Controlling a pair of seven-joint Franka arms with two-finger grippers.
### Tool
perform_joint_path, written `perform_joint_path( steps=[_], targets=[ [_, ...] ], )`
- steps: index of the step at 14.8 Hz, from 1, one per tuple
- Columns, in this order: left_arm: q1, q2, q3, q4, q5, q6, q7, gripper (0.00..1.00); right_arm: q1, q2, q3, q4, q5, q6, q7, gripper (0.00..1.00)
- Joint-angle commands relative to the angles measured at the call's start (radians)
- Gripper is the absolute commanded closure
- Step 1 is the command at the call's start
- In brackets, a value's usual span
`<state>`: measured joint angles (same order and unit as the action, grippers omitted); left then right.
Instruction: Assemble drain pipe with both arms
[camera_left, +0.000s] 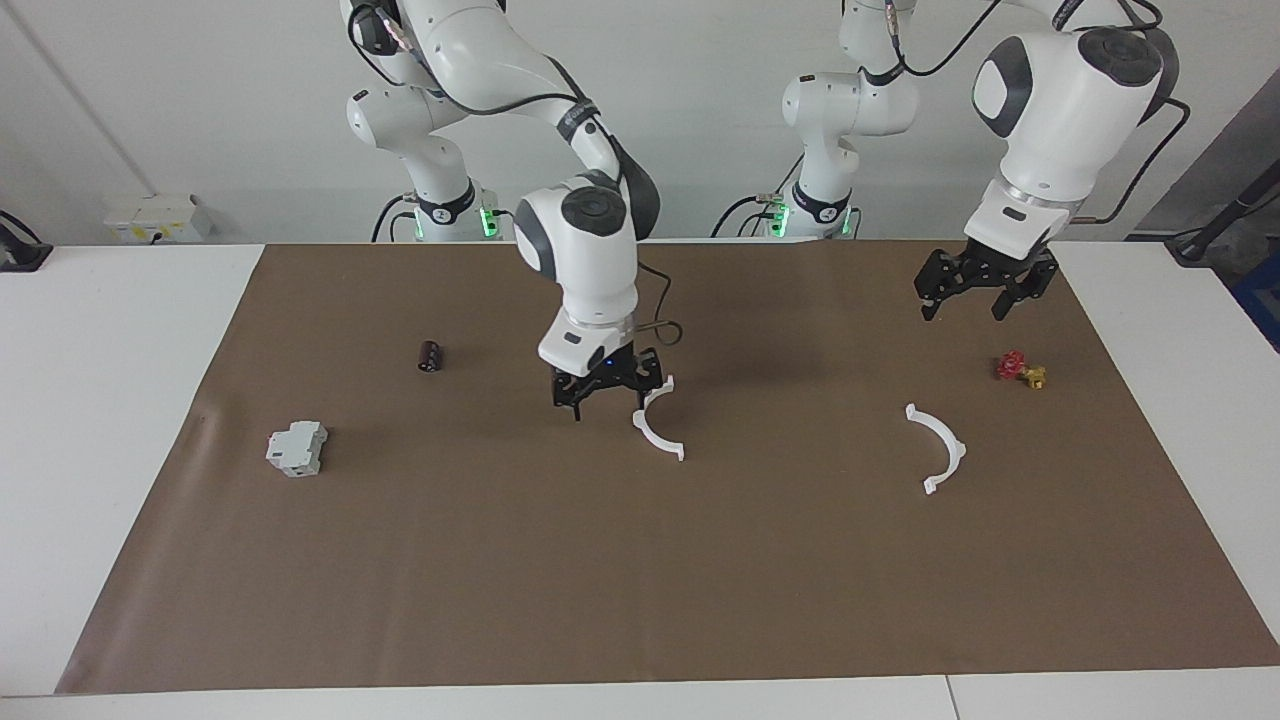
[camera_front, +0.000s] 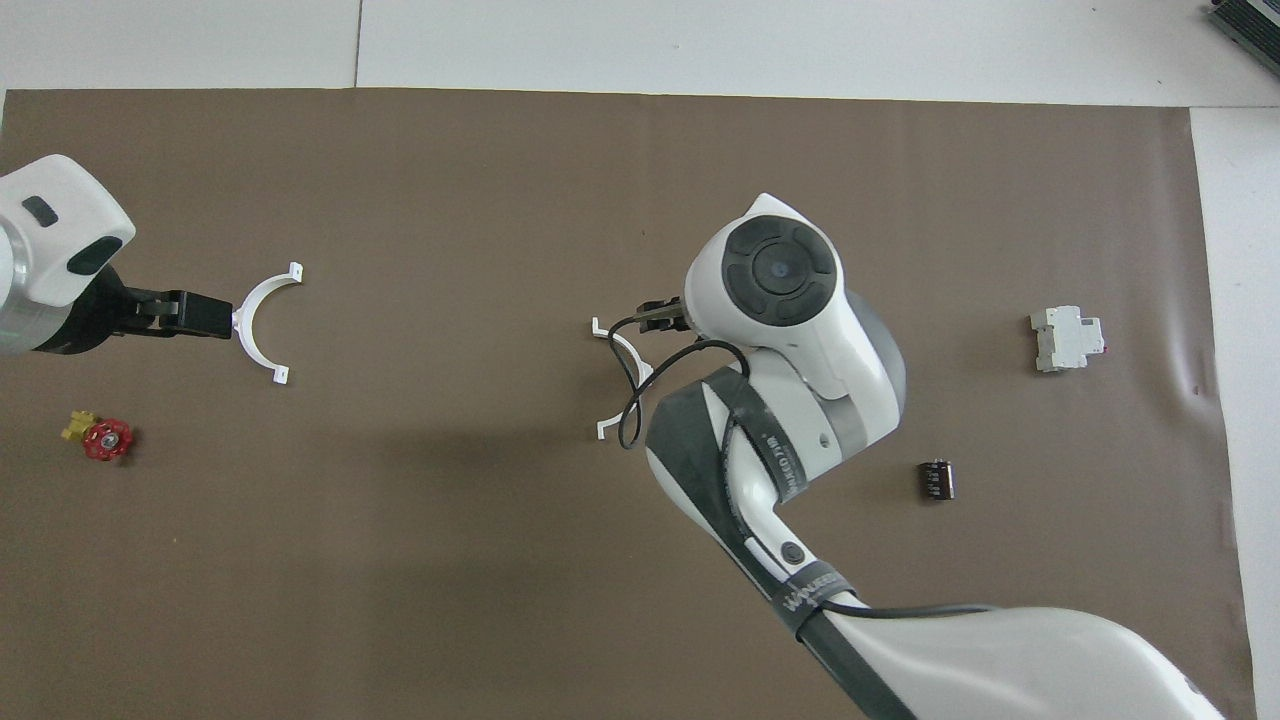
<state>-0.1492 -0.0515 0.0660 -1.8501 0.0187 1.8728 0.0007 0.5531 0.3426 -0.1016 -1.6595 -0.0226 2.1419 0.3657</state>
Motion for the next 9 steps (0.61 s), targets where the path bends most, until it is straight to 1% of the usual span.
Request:
perform_joint_path(
  steps=[1,5,7,9],
  targets=[
    [0.013,0.018,0.008,-0.07,-0.017,0.109,0.019,0.0,-0.099,-0.089,0.002,-0.003,0.009,-0.078,0.009,0.0],
    [0.052,0.053,0.012,-0.245,-0.017,0.38,0.012,0.0,-0.232,-0.161,0.002,0.009,0.007,-0.196,0.002,0.0],
    [0.071,0.087,0.012,-0.29,-0.017,0.477,0.007,0.0,-0.28,-0.191,0.002,0.007,0.007,-0.291,0.002,0.0],
    [0.074,0.129,0.012,-0.304,-0.017,0.534,-0.002,0.0,-0.332,-0.223,0.0,-0.003,0.007,-0.368,-0.026,0.0]
  ],
)
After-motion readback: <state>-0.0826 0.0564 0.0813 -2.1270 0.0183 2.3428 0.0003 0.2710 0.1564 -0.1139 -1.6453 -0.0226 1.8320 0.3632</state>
